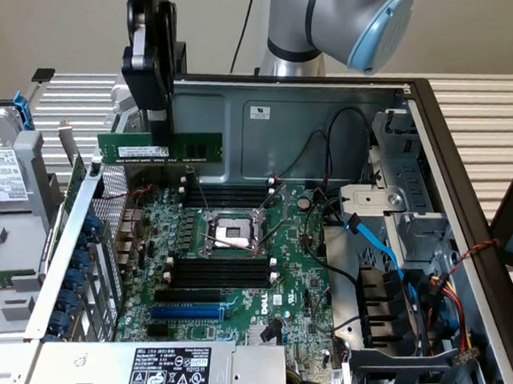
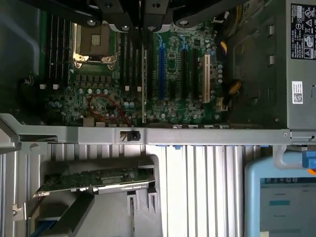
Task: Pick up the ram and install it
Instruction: 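Pick up the ram and move it above insertion slot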
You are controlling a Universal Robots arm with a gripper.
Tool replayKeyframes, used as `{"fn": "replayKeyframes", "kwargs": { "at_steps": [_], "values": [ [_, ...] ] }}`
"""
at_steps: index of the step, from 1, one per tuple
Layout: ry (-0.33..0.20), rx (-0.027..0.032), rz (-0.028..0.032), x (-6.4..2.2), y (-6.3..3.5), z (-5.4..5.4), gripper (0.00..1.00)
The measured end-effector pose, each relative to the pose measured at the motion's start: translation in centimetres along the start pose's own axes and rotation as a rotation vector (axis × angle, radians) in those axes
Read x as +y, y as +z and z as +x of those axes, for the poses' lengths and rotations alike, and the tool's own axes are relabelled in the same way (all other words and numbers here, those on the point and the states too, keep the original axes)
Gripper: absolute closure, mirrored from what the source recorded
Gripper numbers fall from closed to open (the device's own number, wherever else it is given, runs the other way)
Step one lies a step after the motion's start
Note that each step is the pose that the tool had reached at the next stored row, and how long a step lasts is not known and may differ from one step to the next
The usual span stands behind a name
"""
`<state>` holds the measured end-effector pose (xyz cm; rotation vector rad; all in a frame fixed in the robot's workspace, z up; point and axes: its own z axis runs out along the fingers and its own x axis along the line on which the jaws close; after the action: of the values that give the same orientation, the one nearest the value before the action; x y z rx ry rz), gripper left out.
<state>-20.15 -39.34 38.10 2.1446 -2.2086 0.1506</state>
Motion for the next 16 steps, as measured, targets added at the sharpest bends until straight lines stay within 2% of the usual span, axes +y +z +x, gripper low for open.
{"fn": "replayKeyframes", "kwargs": {
  "at_steps": [2, 4, 10, 16],
  "values": [
    [0.0, 0.0003, -0.0036, -0.36, 0.0, -0.1, 0.88],
    [-0.001, 0.0004, -0.0098, -0.64, 0.03, -0.2, 0.88],
    [-0.004, 0.0011, -0.0334, -1.34, 0.12, -0.8, 0.88],
    [-0.004, 0.0004, -0.0423, -2.33, 0.12, -1.5, 0.88]
  ]
}}
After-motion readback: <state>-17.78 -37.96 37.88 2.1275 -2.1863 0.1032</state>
